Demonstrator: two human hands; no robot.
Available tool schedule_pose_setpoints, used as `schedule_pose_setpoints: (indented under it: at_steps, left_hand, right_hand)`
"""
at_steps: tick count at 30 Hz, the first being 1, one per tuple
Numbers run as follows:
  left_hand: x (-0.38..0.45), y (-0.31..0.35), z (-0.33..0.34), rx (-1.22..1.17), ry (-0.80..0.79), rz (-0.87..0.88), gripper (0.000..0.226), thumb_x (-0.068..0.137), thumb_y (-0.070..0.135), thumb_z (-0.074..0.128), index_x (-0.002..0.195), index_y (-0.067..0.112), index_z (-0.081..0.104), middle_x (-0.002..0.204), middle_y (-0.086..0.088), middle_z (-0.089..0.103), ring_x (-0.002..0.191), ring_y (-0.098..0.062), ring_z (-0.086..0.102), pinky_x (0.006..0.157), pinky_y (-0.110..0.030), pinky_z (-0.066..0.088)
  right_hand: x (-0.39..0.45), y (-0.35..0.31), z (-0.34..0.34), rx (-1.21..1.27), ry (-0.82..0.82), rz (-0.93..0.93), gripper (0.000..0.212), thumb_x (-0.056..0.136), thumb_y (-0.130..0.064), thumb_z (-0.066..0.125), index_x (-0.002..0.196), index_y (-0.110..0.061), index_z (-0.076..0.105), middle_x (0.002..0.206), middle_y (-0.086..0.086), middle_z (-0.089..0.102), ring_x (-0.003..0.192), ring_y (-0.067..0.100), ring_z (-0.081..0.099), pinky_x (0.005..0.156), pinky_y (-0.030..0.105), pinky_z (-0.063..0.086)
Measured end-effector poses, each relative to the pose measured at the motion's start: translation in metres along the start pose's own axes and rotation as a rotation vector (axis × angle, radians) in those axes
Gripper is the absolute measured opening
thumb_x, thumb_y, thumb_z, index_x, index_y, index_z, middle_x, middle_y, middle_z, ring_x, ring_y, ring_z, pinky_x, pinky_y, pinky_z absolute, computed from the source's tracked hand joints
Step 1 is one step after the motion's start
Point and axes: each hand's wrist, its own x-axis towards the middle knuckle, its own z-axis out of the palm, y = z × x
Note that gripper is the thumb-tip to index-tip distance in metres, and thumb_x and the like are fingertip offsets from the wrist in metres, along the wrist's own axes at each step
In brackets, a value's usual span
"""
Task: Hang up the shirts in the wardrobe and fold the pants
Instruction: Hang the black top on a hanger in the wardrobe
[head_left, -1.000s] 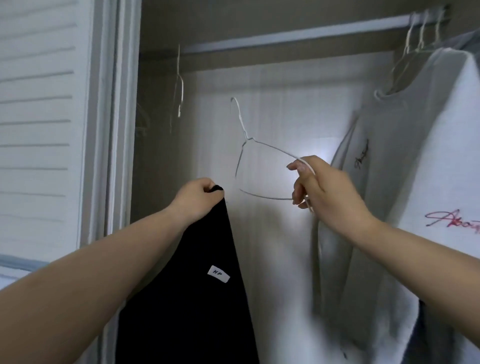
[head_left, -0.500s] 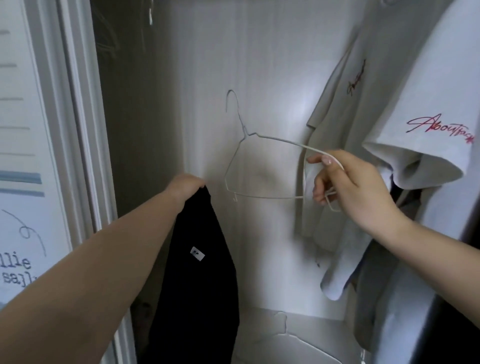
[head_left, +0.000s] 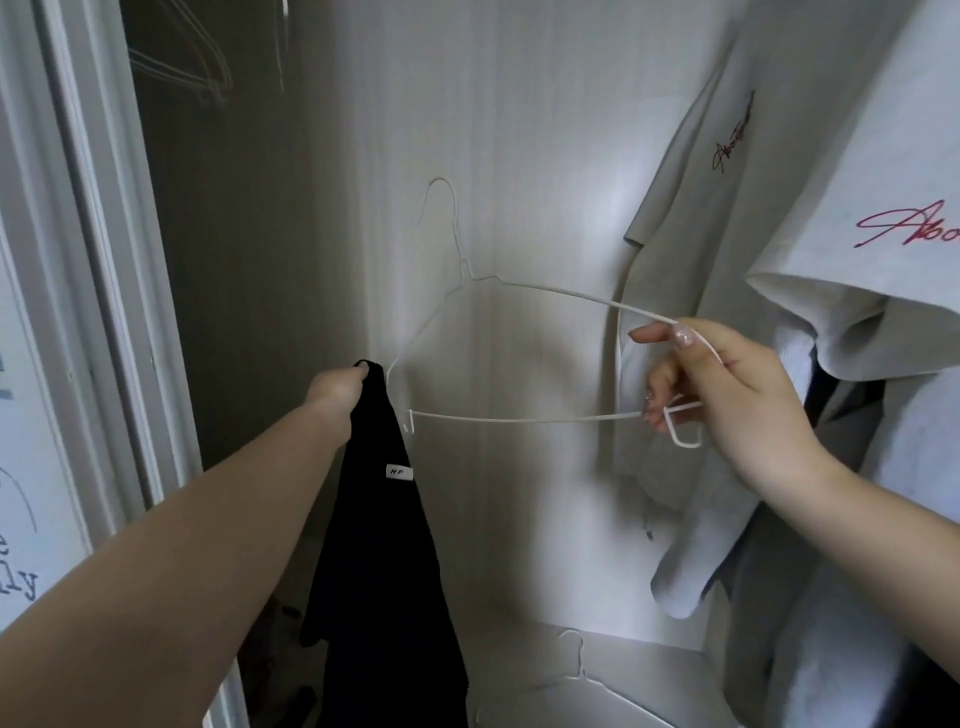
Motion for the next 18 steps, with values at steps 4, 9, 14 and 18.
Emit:
schedule_pose_setpoints:
  at_steps: [4,9,14,18]
  left_hand:
    - [0.019,-0.004,-0.006,0.051,0.056,0.051,0.029,0.094,0.031,0.056,0.107,0.005,0.062,0.117,-0.020,0.062,0.107,-0.034,0.061,0.099,-0.047,0.047]
    - [0.029,-0.007,-0.006,0.160,0.047,0.154,0.028,0.097,0.029,0.052,0.100,0.006,0.067,0.111,-0.022,0.064,0.105,-0.035,0.062,0.097,-0.046,0.046]
    - [0.017,-0.003,0.012,0.143,-0.076,0.249,0.025,0.097,0.029,0.053,0.101,0.011,0.069,0.094,-0.011,0.066,0.089,-0.024,0.062,0.082,-0.034,0.048]
    - [0.001,0.005,0.030,0.051,-0.235,0.285,0.024,0.098,0.027,0.051,0.086,0.014,0.068,0.080,-0.007,0.065,0.072,-0.020,0.061,0.068,-0.027,0.047]
  right_hand:
    - [0.005,0.009,-0.007,0.088,0.006,-0.007,0.027,0.089,-0.040,0.046,0.090,-0.024,0.068,0.050,0.000,0.056,0.041,0.016,0.054,0.045,0.016,0.043]
    - [0.010,0.018,-0.011,0.147,-0.033,-0.003,0.032,0.080,-0.055,0.054,0.089,-0.030,0.073,0.050,0.000,0.056,0.041,0.018,0.054,0.046,0.017,0.044]
    - [0.013,0.028,-0.003,0.146,-0.031,0.002,0.028,0.084,-0.049,0.051,0.088,-0.031,0.072,0.050,0.001,0.057,0.042,0.018,0.055,0.046,0.016,0.044]
    - [0.011,0.038,0.002,0.135,-0.027,0.018,0.027,0.086,-0.040,0.046,0.086,-0.030,0.071,0.050,0.004,0.056,0.042,0.016,0.055,0.046,0.017,0.045]
